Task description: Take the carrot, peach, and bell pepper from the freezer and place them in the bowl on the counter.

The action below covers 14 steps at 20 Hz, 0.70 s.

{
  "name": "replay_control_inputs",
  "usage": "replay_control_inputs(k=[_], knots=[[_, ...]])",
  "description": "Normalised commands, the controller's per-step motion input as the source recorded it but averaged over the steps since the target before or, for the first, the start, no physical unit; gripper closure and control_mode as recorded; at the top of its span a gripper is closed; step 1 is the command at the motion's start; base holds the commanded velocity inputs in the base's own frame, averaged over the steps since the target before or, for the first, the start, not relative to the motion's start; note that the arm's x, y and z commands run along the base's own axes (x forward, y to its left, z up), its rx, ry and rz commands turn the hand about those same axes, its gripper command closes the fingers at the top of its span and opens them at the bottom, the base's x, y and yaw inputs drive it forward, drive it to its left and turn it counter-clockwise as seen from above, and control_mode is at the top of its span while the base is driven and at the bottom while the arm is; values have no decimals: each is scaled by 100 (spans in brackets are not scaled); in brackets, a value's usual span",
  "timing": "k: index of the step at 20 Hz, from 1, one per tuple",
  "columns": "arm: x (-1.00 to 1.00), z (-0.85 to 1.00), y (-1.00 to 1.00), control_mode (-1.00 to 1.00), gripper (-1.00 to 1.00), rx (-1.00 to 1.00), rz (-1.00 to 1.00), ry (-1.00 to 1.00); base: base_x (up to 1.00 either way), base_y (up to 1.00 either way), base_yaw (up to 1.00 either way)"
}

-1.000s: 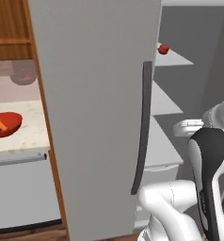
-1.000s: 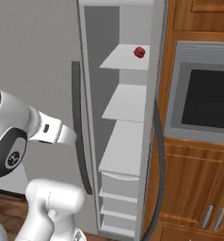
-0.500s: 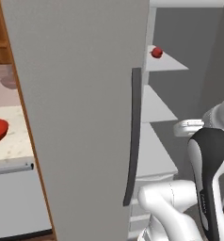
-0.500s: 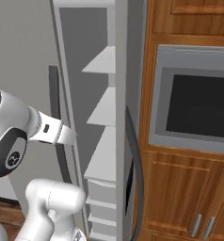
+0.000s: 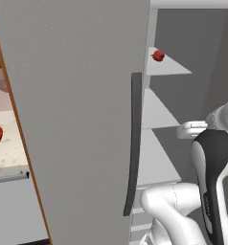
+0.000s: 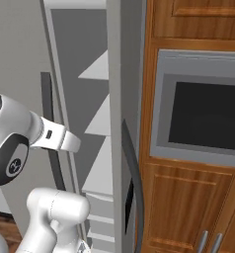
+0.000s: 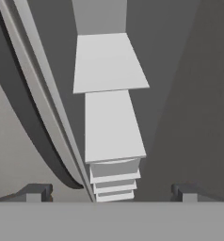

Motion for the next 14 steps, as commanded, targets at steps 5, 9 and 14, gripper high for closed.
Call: replay_control_inputs(k=[5,9,14], knots=[[0,0,0,100,-100,0,0,0,21,-50,-4],[0,0,0,100,-100,0,0,0,26,-52,-5],[0,0,0,100,-100,0,0,0,20,-63,0]])
